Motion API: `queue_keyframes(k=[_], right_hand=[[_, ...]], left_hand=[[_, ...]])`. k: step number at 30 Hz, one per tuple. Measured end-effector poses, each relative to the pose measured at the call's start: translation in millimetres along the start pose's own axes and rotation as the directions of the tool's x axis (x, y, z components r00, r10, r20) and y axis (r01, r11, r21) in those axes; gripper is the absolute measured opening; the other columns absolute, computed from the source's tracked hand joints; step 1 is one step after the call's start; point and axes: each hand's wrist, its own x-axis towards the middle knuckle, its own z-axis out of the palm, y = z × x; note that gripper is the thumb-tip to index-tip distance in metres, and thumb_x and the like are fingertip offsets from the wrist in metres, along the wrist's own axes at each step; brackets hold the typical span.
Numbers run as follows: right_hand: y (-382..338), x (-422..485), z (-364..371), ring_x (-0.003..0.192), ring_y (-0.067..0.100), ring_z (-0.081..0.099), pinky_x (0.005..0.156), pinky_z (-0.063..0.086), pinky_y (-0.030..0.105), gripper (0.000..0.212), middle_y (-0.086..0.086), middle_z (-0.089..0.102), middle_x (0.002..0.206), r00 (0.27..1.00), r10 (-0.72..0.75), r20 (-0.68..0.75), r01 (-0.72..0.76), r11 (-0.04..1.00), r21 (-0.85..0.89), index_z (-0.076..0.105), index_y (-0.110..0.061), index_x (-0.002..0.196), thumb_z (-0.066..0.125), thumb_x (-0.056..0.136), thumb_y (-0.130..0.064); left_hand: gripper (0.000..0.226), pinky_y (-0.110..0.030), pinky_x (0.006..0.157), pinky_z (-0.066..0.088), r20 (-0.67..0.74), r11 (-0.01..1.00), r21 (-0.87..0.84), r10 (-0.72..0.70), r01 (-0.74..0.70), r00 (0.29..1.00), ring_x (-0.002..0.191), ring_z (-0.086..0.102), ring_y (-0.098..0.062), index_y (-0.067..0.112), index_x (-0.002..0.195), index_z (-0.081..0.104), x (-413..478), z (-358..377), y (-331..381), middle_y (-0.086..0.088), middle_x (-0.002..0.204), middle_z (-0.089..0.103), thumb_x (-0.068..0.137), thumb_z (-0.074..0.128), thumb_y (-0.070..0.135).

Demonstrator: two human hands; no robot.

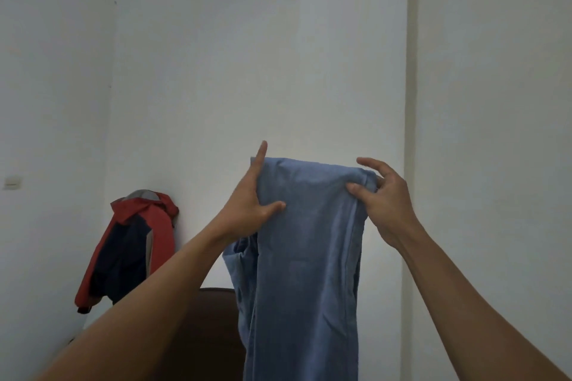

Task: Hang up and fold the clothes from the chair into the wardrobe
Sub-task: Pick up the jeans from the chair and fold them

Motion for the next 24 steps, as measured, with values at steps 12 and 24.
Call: queue_keyframes(k=[12,24], right_hand=[[-3.3,6.7,10.5,0.096,0.028,0.069,0.083,0.060,0.032,0.017,0.007,0.070,0.105,0.997,-0.024,0.071,0.031,0.995,-0.098,0.071,-0.018,0.088,0.069,0.090,-0.001],[-21.2,16.9,-1.5,0.100,0.025,0.068,0.079,0.062,0.044,0.047,-0.002,0.055,0.124,0.959,0.016,0.282,0.042,0.979,-0.199,0.056,-0.032,0.111,0.077,0.081,-0.002]], left_hand=[[0.035,-0.015,0.064,0.047,-0.325,0.972,0.183,0.202,-0.148,0.924,0.066,0.058,-0.002,0.033,0.096,0.074,8.9,-13.1,5.3,0.020,0.086,0.070,0.076,0.081,0.006],[0.085,-0.006,0.106,0.030,-0.183,0.943,0.188,0.307,-0.273,0.934,0.132,0.031,0.016,0.032,0.155,0.028,2.3,-0.9,4.1,0.009,0.151,0.034,0.086,0.076,0.020]])
